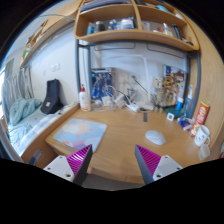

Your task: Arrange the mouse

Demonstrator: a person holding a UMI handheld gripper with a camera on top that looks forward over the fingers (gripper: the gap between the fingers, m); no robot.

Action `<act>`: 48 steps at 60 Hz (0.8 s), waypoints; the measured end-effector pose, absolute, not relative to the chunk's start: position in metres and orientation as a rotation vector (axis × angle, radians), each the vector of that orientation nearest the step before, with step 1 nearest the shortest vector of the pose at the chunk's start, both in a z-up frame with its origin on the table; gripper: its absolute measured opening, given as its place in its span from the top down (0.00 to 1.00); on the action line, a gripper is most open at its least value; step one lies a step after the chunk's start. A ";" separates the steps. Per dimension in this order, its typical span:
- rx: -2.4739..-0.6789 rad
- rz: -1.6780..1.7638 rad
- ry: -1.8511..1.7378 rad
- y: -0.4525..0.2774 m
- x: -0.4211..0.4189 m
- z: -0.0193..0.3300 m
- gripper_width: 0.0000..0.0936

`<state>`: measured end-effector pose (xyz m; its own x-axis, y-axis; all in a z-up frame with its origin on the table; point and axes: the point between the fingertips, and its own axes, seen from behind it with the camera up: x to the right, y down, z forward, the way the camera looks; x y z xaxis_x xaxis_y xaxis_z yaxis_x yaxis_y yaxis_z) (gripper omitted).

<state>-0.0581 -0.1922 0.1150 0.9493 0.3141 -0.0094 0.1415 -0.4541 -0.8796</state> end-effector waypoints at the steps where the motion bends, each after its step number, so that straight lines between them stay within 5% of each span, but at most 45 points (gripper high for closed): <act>1: -2.059 0.191 -0.313 -0.189 -0.044 0.108 0.08; 20: -2.212 0.001 -0.175 -0.108 0.115 0.027 0.08; 48: -2.298 0.108 -0.242 0.018 0.109 -0.013 0.11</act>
